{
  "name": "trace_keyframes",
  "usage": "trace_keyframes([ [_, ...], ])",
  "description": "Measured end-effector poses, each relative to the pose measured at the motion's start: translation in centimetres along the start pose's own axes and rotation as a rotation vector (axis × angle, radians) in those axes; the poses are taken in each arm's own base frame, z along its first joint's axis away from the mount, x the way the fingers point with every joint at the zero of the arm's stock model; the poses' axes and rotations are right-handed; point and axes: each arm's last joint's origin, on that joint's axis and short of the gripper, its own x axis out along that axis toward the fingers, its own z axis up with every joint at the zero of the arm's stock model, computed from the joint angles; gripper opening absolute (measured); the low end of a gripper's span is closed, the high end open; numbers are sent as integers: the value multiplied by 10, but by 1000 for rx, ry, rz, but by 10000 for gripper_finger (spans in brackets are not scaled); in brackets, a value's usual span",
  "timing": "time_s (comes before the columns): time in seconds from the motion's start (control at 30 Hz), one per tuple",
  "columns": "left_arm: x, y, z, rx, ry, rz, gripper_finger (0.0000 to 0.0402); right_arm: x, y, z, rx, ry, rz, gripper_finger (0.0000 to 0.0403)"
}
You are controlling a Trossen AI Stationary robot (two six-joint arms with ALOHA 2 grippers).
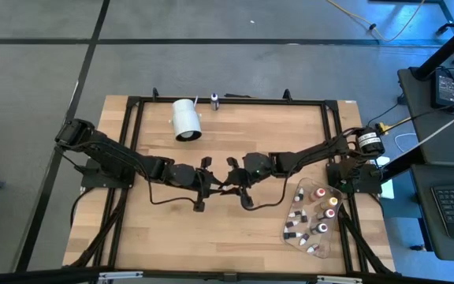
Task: Pick & Place food coloring
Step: Put the small blue food coloring bottle into the transparent bin
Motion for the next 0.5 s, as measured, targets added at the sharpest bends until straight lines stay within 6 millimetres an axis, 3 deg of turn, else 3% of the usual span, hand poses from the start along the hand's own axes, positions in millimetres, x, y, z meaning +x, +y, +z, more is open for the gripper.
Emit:
trace_keyframes([
  [0.27,0,1,-1,16,14,43,111,-18,3,0,83,138,-60,89],
  [0.5,-1,4,-5,98,62,109,154,-67,16,15,228,284,-120,88],
])
